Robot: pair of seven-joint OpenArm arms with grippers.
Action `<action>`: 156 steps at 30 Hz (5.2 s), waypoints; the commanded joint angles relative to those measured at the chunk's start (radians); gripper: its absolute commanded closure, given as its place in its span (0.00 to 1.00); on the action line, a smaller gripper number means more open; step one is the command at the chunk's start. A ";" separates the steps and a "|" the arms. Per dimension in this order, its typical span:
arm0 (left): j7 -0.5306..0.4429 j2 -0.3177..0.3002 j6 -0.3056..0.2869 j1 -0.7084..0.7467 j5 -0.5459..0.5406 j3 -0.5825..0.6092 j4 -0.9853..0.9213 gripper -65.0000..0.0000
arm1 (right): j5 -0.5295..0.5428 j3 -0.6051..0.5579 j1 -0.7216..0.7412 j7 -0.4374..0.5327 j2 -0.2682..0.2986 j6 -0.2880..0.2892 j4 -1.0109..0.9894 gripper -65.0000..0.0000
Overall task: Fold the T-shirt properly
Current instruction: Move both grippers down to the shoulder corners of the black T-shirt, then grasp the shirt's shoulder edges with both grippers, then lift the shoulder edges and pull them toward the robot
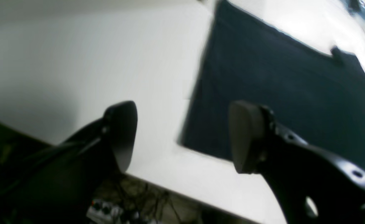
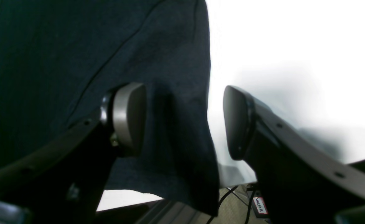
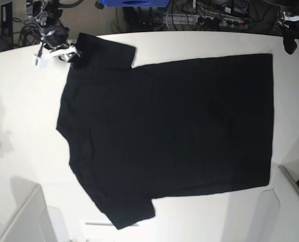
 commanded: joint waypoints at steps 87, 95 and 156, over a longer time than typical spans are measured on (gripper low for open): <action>0.340 0.088 -0.038 -0.404 0.331 0.033 -0.213 0.98 | -0.007 -0.139 0.017 -0.014 0.025 -0.005 -0.140 1.00; 0.362 0.071 -0.038 -0.392 0.340 0.033 -0.205 1.00 | -0.007 -0.139 -0.012 0.008 0.025 -0.005 -0.088 1.00; 0.589 0.074 -0.038 -0.326 0.236 -0.082 0.218 1.00 | -0.007 -0.139 0.117 -0.094 0.089 -0.014 0.204 1.00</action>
